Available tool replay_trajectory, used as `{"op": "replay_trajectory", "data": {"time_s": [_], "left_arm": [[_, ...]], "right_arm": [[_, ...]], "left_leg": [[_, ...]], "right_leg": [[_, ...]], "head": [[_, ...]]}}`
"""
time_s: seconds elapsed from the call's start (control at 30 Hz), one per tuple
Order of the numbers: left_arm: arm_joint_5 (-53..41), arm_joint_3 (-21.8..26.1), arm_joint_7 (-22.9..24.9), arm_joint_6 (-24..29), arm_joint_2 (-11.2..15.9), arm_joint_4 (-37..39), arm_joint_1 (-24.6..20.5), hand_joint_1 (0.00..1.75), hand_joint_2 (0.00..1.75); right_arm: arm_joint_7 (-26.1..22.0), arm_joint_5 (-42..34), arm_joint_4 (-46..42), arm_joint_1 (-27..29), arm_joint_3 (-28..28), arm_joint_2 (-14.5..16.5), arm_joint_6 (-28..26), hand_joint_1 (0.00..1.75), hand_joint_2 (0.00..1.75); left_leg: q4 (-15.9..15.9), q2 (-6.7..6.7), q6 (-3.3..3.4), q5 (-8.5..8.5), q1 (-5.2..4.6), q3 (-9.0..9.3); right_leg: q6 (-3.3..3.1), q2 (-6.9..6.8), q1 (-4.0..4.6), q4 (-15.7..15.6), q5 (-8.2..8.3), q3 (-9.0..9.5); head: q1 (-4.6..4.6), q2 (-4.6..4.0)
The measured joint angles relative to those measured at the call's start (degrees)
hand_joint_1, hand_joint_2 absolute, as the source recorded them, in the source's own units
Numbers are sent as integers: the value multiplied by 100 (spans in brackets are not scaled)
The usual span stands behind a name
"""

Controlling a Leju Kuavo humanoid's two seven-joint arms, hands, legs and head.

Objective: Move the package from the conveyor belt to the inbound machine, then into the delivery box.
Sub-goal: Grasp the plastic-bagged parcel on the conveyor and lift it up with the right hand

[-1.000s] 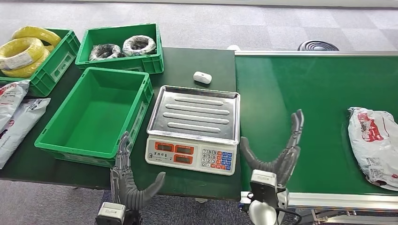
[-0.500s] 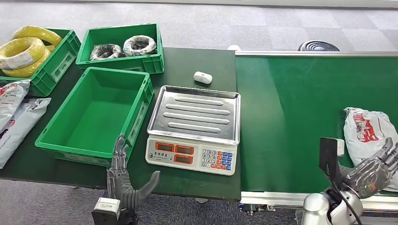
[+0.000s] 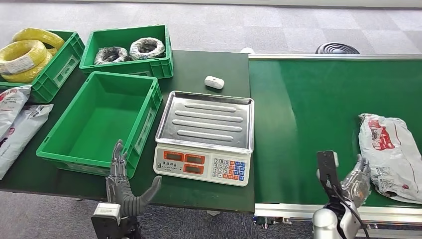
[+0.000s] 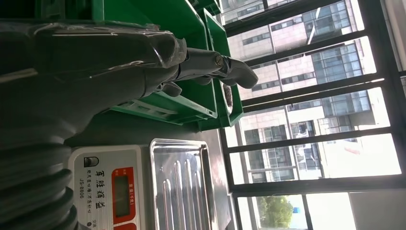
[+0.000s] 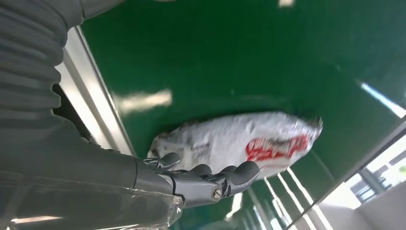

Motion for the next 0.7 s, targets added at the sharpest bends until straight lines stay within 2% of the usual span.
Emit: {"op": "replay_trajectory", "data": {"time_s": [0.17, 0.3, 0.7], "left_arm": [[-35, 98, 1, -42, -61, 13, 11, 0, 175], [-62, 161, 2, -90, -98, 40, 29, 0, 175], [13, 291, 2, -288, -133, 255, -63, 0, 175]], "right_arm": [[376, 205, 328, 8, 552, 49, -116, 0, 175], [606, 157, 406, 80, 659, 8, -486, 0, 175], [712, -85, 426, 221, -86, -504, -728, 0, 175]], "left_leg": [[0, -2, 0, 1, 0, 0], [2, -3, 0, 0, -1, 0], [2, -1, 2, -1, -6, 1]], "right_leg": [[0, -1, -2, 0, 0, 0], [1, -2, -6, -2, 0, -2], [1, -2, -7, -3, 1, -1]], "head": [[1, -1], [2, 0], [0, -1]]}}
